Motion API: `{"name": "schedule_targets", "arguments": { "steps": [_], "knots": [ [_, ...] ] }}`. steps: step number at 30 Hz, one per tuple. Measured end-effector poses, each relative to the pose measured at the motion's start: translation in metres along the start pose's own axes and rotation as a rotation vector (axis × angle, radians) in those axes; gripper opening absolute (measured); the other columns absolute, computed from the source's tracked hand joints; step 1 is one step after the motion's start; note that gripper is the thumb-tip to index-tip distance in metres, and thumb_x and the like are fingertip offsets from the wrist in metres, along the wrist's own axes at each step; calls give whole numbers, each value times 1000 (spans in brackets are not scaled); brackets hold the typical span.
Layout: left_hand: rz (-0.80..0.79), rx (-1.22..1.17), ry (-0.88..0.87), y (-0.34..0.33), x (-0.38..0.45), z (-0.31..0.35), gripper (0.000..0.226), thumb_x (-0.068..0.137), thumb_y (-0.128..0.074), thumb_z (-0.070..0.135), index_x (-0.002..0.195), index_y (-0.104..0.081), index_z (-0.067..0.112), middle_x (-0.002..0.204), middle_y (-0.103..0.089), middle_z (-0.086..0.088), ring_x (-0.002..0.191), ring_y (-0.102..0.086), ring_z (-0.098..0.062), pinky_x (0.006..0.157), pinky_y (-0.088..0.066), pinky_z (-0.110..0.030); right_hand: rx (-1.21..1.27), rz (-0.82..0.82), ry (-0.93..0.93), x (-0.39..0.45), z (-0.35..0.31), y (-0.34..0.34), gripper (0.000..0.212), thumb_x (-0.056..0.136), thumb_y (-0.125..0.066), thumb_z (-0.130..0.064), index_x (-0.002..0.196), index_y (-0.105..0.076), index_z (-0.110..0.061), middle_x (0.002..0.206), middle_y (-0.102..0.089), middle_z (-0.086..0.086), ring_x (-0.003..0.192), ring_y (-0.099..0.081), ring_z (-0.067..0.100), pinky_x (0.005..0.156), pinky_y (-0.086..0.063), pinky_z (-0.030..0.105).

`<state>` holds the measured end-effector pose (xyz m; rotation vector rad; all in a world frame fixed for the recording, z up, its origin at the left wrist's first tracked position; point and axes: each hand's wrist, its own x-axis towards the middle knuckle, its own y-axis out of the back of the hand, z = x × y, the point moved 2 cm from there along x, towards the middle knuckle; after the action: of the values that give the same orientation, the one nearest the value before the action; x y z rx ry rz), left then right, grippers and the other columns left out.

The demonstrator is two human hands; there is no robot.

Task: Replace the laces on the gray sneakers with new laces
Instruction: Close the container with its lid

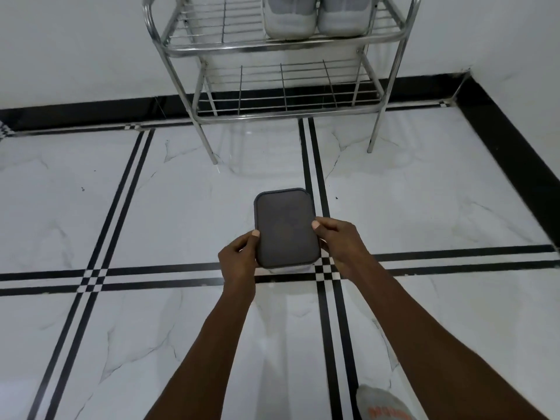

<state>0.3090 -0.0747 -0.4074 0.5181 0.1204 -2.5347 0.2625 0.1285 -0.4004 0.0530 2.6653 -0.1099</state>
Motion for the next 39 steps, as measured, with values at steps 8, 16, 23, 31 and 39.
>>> {"name": "schedule_targets", "arguments": {
  "steps": [8,16,23,31,39],
  "knots": [
    [-1,-196,-203,10,-8,115,21,90,-77,24,107,-80,12,104,-79,-1,104,-73,-15,99,-55,-37,157,-107,235,-29,-106,-40,26,96,-65,-13,120,-70,-6,109,-76,5,100,-73,17,75,-57,23],
    [16,-280,-332,6,8,230,11,88,-79,21,96,-81,14,96,-79,-1,99,-74,-15,90,-57,-29,188,-179,402,-27,-209,-80,24,97,-65,-16,117,-71,-4,109,-76,7,100,-72,18,83,-59,31],
    [24,-144,-392,-18,62,312,23,89,-71,24,67,-67,18,76,-57,-3,75,-51,-17,71,-43,-31,148,-103,470,24,-287,-116,20,93,-69,-15,107,-73,0,101,-76,15,90,-71,23,86,-58,34],
    [123,-104,-327,-31,102,345,7,81,-79,19,86,-82,14,74,-73,2,79,-65,-19,73,-53,-34,0,-28,418,55,-332,-134,9,81,-69,-8,81,-74,-1,69,-62,6,58,-49,11,59,-42,26],
    [189,-407,15,-33,101,287,15,81,-74,-1,76,-61,6,76,-67,-9,63,-63,-21,52,-53,-28,-85,11,431,65,-307,-140,9,73,-71,-7,76,-75,0,73,-72,14,65,-63,18,63,-56,33]
  ]
}}
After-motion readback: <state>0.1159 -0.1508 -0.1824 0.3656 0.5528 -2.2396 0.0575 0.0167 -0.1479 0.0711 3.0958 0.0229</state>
